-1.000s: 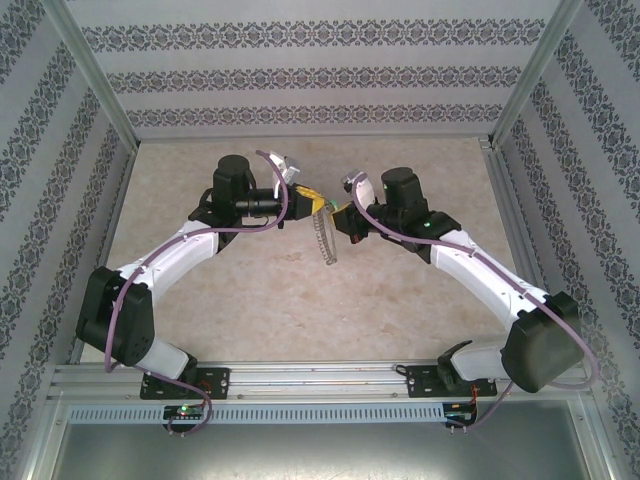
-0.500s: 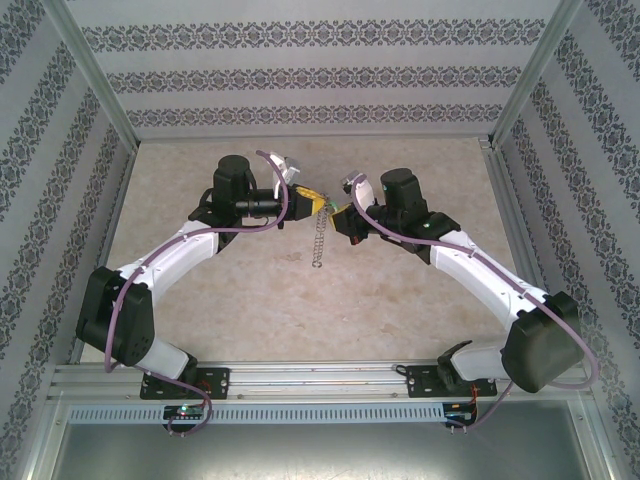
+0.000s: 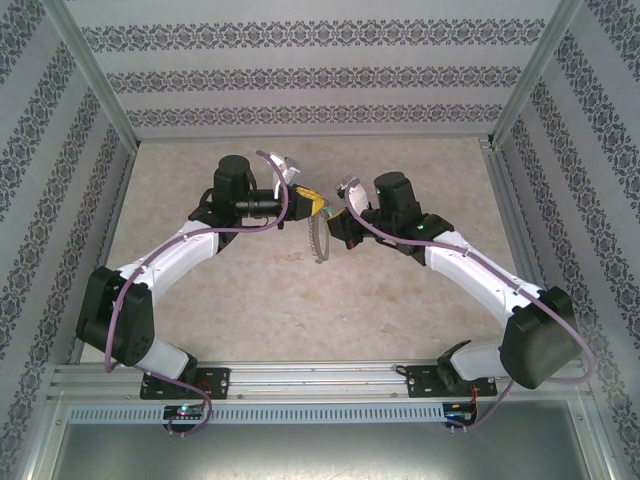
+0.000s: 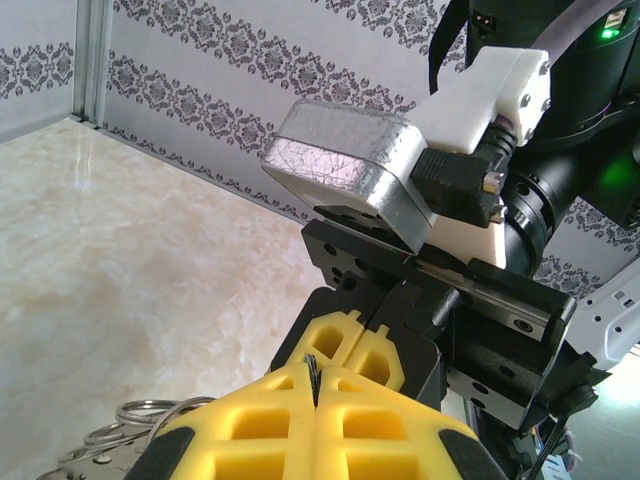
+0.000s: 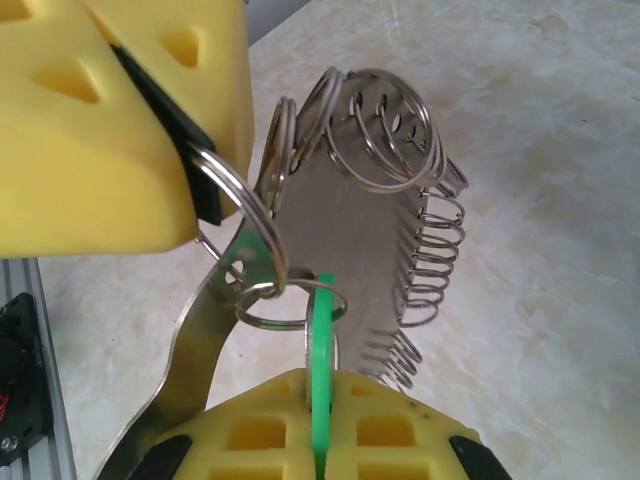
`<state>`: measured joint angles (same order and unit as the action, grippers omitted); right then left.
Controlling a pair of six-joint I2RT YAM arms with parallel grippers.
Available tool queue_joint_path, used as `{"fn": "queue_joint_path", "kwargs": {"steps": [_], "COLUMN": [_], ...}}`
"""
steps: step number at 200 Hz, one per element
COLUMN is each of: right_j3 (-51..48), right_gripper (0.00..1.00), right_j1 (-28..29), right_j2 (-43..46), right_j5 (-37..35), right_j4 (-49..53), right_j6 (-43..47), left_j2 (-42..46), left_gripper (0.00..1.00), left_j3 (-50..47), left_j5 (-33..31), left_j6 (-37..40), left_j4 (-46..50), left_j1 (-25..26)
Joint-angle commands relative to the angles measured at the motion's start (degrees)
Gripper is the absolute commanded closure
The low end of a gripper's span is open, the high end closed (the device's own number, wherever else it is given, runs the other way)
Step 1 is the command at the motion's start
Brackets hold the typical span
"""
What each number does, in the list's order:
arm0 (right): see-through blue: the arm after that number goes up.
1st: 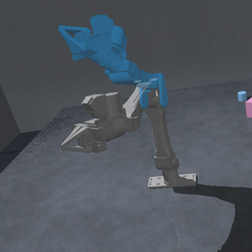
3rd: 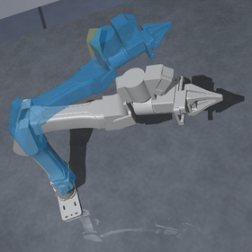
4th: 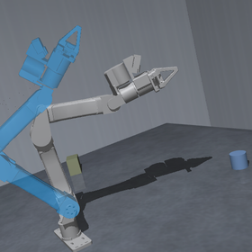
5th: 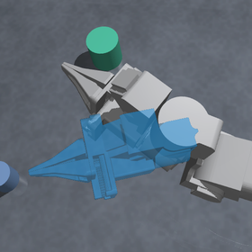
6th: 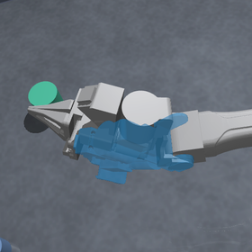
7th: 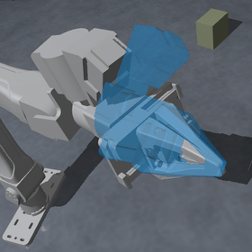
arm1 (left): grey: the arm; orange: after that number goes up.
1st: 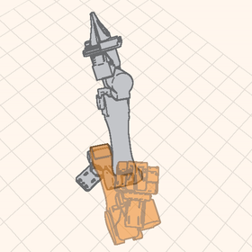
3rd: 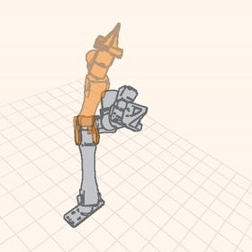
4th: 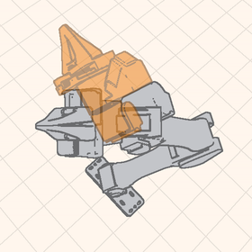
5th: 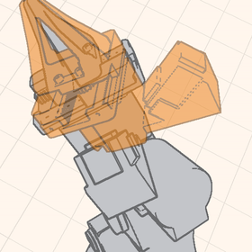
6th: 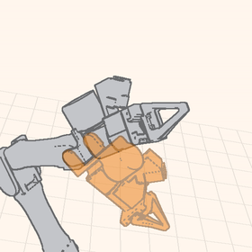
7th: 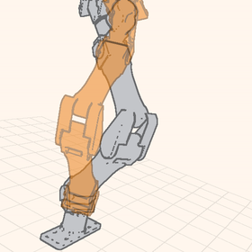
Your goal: Put the keys on the keyring
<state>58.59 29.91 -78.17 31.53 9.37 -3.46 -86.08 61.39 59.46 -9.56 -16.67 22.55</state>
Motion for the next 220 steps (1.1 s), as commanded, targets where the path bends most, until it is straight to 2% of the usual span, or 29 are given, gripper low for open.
{"fn": "queue_joint_path", "kwargs": {"steps": [1,67,172,220], "right_j3": [1.0,3.0,9.2,12.1], "right_gripper": [1.0,1.0,1.0,1.0], "right_j1": [0.9,-0.3,-1.0,-1.1], "right_j2": [-0.9,0.5,-0.9,-1.1], "right_j5": [0.2,-2.3,-2.4,-5.3], "right_j4": [0.0,3.2,8.4,12.5], "right_j6": [-0.4,0.8,2.8,4.9], "left_j2": [1.9,1.9,1.6,1.4], "left_gripper": [1.0,1.0,1.0,1.0], "left_j3": [2.1,2.2,2.4,3.0], "left_j5": [0.9,1.5,2.5,2.2], "left_j6": [0.9,1.3,2.5,4.0], "left_j4": [-1.3,-0.6,1.5,3.8], "left_j1": [0.7,0.8,0.8,0.9]}}
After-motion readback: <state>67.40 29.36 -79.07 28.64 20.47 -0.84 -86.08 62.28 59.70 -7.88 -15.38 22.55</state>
